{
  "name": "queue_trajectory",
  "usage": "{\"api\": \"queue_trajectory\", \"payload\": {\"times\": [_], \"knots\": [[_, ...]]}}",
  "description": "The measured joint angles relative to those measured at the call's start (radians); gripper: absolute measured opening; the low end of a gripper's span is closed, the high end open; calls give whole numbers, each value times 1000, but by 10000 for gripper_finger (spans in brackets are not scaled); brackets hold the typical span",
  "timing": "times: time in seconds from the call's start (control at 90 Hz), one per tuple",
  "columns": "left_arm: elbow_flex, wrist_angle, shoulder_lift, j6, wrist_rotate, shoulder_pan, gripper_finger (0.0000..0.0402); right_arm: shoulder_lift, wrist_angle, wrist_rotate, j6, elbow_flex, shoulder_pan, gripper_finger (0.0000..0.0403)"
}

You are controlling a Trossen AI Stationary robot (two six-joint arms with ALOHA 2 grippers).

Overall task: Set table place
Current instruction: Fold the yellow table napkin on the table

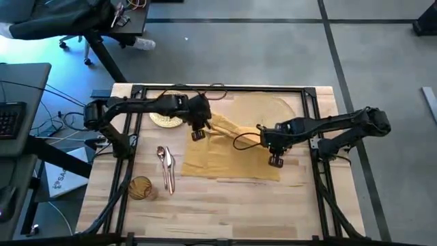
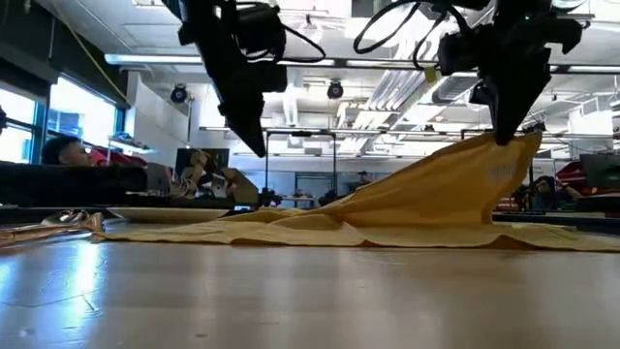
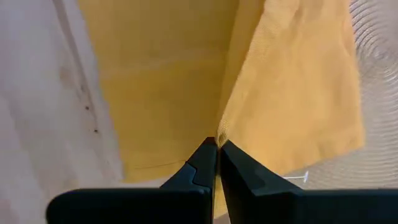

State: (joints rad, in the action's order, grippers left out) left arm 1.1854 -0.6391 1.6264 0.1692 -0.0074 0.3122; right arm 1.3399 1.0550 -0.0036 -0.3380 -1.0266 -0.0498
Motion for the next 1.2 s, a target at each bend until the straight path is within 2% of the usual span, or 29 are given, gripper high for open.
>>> {"api": "queue_trajectory", "payload": {"times": [0.089, 0.211, 0.378, 0.533, 0.744, 0.944, 1.044, 1.2], "knots": [[-2, 46, 8, 62, 41, 10, 94, -1, 8, -10, -57, -69, 37, 0], [-1, 190, 8, 175, 105, 7, 121, -1, 13, 41, -114, -168, 119, 0], [-1, 436, 9, 241, 109, 7, 147, -1, 21, 57, -224, -240, 280, 0], [0, 645, 41, 225, 188, 17, 162, -1, -24, 24, -164, -254, 359, 0], [0, 738, 149, 121, 200, 15, 166, -1, -140, -55, -53, -255, 384, 0], [0, 761, 244, 34, 50, -11, 162, 0, -143, -59, -35, -255, 405, 0], [0, 783, 278, 25, 16, -23, 151, 0, -145, -81, -19, -255, 404, 0], [0, 776, 314, -26, -105, -40, 128, 0, -146, -101, -20, -255, 404, 0]]}}
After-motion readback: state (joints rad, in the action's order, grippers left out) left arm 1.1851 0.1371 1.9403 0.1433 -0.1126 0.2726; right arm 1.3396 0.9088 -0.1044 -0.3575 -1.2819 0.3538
